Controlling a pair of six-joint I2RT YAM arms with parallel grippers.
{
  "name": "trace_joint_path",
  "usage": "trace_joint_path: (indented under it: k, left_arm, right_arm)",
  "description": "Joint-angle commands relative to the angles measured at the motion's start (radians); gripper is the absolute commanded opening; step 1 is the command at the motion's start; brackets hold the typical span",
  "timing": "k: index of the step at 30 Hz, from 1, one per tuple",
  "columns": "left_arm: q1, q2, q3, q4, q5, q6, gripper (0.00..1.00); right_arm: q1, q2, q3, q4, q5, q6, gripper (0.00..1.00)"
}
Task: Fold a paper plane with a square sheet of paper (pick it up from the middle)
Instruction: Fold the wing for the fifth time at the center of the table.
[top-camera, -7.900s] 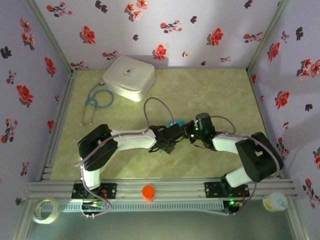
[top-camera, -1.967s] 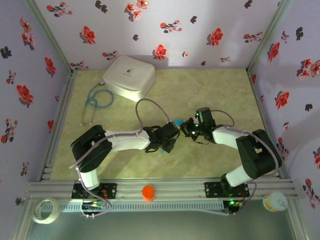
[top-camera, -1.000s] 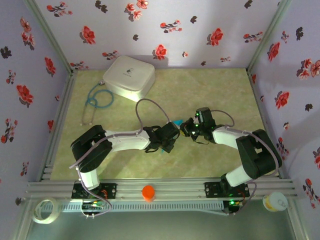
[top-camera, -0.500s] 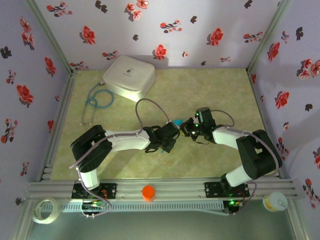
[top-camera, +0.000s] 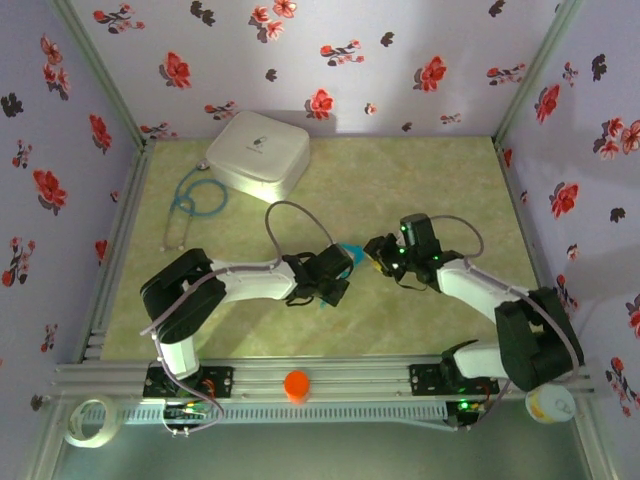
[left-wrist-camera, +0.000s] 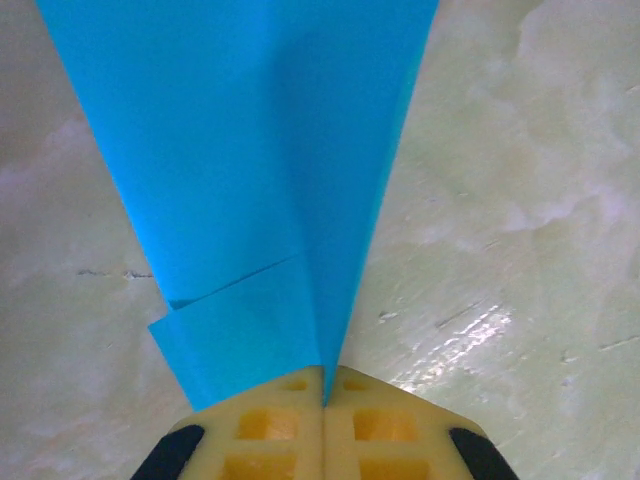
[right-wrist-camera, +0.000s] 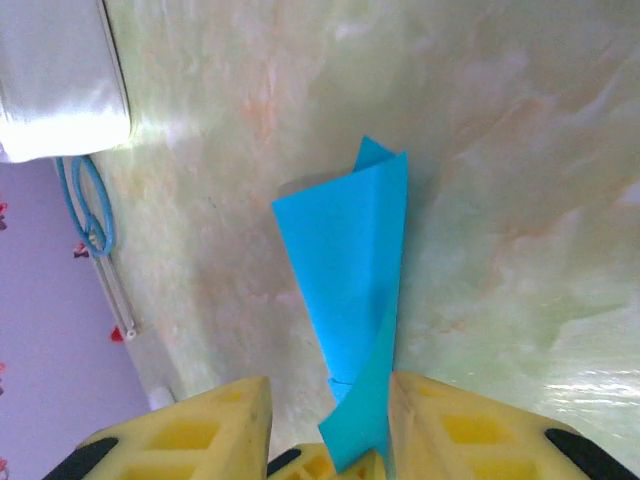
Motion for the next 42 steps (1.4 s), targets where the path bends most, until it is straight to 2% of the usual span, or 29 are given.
trace_joint_path:
  k: [1, 10, 14, 22, 29, 35, 42]
  left_arm:
    - [0.033, -0.022, -0.035, 0.078, 0.086, -0.032, 0.0]
    - [0.105, -0.048, -0.136, 0.236, 0.251, -0.07, 0.0]
    - [0.155, -0.043, -0.169, 0.313, 0.377, -0.114, 0.0]
    - [0.251, 0.0, -0.263, 0.573, 0.602, -0.277, 0.0]
    - [0.271, 0.037, -0.273, 0.672, 0.677, -0.348, 0.0]
    - [0.289, 0.066, -0.32, 0.825, 0.699, -0.451, 0.0]
    - [0.292, 0.083, -0.33, 0.837, 0.691, -0.49, 0.0]
  right_arm:
    - [-0.008, -0.044, 0.004, -0.086, 0.084, -0.041, 0.37]
    - [-0.008, -0.037, -0.024, -0.024, 0.067, -0.021, 0.36]
    - [-0.008, -0.032, -0.044, 0.037, 0.055, -0.018, 0.35]
    - [0.008, -0.007, -0.07, 0.133, 0.03, -0.027, 0.33]
    - [0.052, 0.05, -0.048, 0.183, 0.007, -0.056, 0.32]
    - [0.084, 0.113, -0.027, 0.262, -0.046, -0.068, 0.25]
    - [0.095, 0.17, -0.018, 0.329, -0.087, -0.061, 0.17]
